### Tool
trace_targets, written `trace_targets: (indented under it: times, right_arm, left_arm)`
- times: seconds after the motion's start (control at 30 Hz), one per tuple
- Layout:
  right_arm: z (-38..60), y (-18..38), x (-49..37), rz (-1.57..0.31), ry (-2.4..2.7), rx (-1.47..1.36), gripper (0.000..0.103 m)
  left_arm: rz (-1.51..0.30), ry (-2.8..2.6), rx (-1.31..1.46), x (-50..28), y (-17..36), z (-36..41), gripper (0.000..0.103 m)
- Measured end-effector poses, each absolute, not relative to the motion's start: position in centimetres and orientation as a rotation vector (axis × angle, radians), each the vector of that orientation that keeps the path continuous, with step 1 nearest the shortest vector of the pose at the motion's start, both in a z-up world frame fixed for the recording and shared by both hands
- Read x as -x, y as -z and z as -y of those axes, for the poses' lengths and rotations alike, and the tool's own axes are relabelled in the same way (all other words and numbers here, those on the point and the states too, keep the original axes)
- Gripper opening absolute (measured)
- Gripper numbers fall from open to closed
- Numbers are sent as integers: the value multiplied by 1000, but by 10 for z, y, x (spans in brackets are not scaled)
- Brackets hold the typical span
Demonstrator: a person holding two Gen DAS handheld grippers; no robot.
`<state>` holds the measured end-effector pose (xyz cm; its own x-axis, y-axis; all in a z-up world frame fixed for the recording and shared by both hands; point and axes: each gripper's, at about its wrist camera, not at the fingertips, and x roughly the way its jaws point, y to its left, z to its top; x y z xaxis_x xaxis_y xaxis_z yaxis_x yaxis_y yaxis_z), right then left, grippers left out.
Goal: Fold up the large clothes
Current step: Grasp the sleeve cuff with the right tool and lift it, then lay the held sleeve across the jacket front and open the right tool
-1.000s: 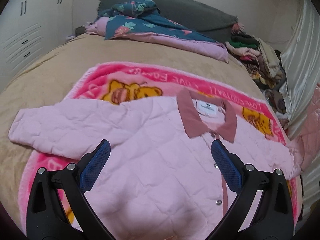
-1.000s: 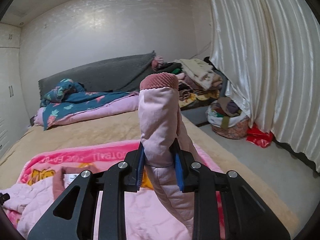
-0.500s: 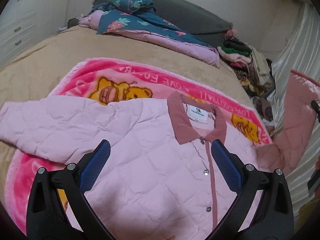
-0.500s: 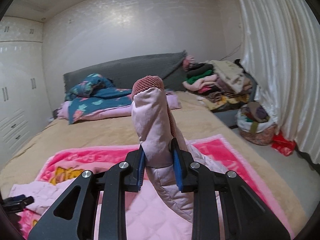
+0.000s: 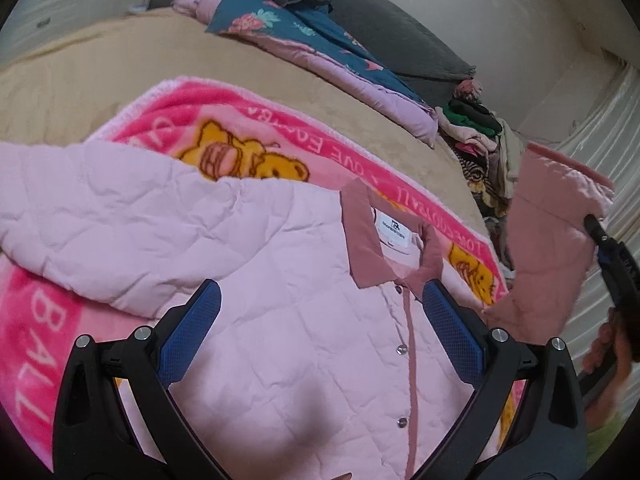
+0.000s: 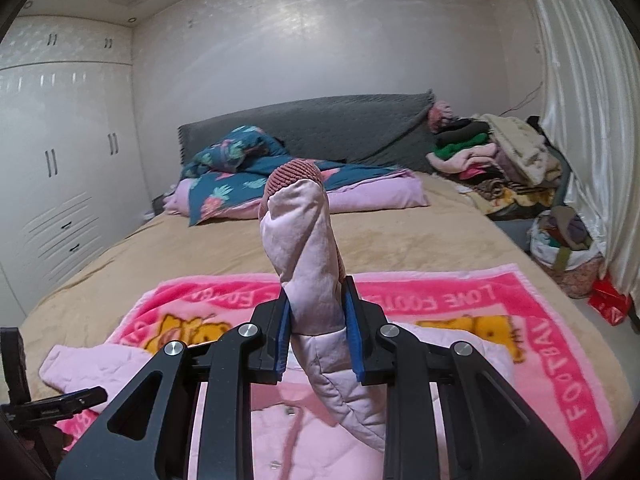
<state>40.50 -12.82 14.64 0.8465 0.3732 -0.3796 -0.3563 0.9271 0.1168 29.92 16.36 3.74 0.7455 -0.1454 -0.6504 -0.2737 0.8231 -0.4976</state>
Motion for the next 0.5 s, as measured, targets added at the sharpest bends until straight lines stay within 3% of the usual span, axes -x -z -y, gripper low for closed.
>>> trace_targets:
  times: [0.5]
  right_arm:
    - [28, -75, -393, -486, -529, 44, 23]
  left_arm:
    - [-713, -11, 714, -303, -23, -187, 94]
